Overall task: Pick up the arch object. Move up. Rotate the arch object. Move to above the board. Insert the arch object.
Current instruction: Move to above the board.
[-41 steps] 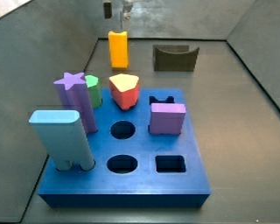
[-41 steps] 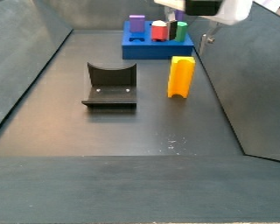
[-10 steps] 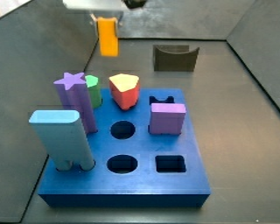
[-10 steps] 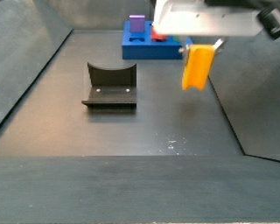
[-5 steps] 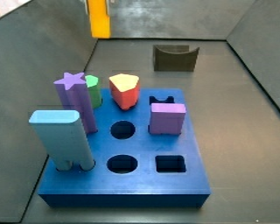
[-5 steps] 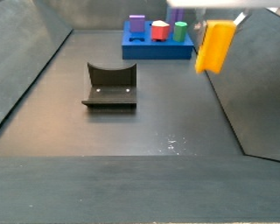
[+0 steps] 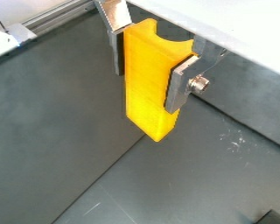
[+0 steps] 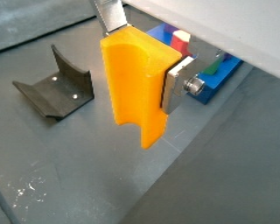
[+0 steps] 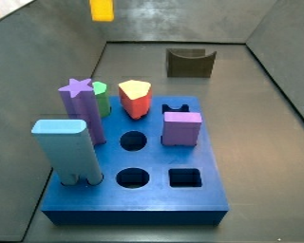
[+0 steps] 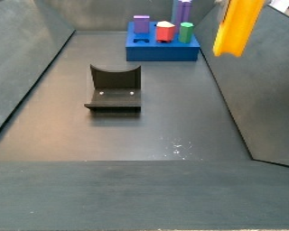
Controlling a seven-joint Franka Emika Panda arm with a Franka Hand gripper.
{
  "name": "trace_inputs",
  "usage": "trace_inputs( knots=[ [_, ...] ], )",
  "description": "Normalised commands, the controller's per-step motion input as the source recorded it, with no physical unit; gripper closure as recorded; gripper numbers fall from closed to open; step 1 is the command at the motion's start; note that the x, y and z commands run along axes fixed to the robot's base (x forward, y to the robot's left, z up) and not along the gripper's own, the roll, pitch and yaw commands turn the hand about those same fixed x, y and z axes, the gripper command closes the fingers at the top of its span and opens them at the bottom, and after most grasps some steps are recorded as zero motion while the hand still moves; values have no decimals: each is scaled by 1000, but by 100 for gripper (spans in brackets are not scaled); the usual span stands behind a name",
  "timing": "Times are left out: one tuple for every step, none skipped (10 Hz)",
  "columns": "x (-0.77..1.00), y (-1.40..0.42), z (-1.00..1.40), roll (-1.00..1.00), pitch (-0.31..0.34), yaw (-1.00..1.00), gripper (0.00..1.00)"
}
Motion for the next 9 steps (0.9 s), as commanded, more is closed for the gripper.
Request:
trace_inputs(
  knots=[
    [-86, 68, 1000, 29, 45, -21, 100],
    [-63, 58, 902, 35, 56, -14, 100],
    [-31, 41, 749, 36, 61, -6, 100],
    [-19, 33, 631, 39, 69, -3, 100],
    [-14, 24, 476, 46, 74, 0, 100],
    [-10, 19, 365, 52, 73, 2, 100],
    [-9, 12, 215, 59, 74, 5, 100],
    [464, -1000, 217, 350, 230, -2, 100],
    [468, -1000, 198, 348, 226, 8, 100]
  ],
)
